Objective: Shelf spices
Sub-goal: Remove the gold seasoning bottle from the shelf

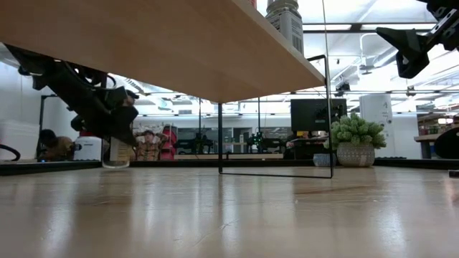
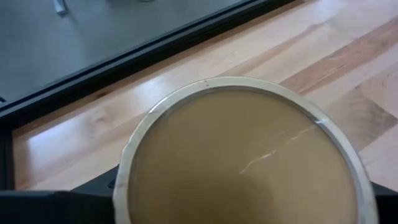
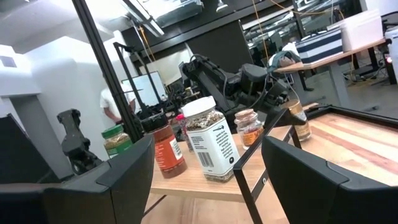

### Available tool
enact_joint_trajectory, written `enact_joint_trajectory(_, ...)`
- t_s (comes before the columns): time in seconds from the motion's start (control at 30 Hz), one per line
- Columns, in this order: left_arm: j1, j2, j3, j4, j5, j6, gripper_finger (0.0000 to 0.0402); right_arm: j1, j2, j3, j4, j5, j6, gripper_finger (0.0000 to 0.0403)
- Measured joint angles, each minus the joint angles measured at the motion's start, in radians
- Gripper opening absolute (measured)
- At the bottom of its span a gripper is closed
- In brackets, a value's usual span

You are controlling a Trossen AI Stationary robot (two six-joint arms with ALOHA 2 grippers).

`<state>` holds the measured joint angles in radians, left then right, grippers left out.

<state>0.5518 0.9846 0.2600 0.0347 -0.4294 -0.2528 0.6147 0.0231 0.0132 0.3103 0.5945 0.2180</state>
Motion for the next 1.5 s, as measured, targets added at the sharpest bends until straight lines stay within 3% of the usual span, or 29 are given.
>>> enact_joint_trajectory(0.23, 0.000, 0.013, 0.000, 0.014, 0.001, -0.017, 0.0293, 0.000, 0.000, 0.000, 0.002, 0.000, 0.000, 0.0272)
enact_joint_trajectory(0.63, 0.000, 0.004, 0.018, 0.060, 0.080, 0.007, 0.0295, 0.000, 0.000, 0.000, 0.000, 0.000, 0.007, 0.0272)
enact_joint_trajectory(1.13, 0.000, 0.001, 0.087, -0.095, 0.046, 0.103, 0.0285, 0.000, 0.000, 0.000, -0.004, 0.000, 0.012, 0.0272)
enact_joint_trajectory(1.5, 0.000, -0.016, 0.090, -0.075, 0.044, 0.163, 0.0286, 0.000, 0.000, 0.000, -0.006, 0.000, 0.017, 0.0272)
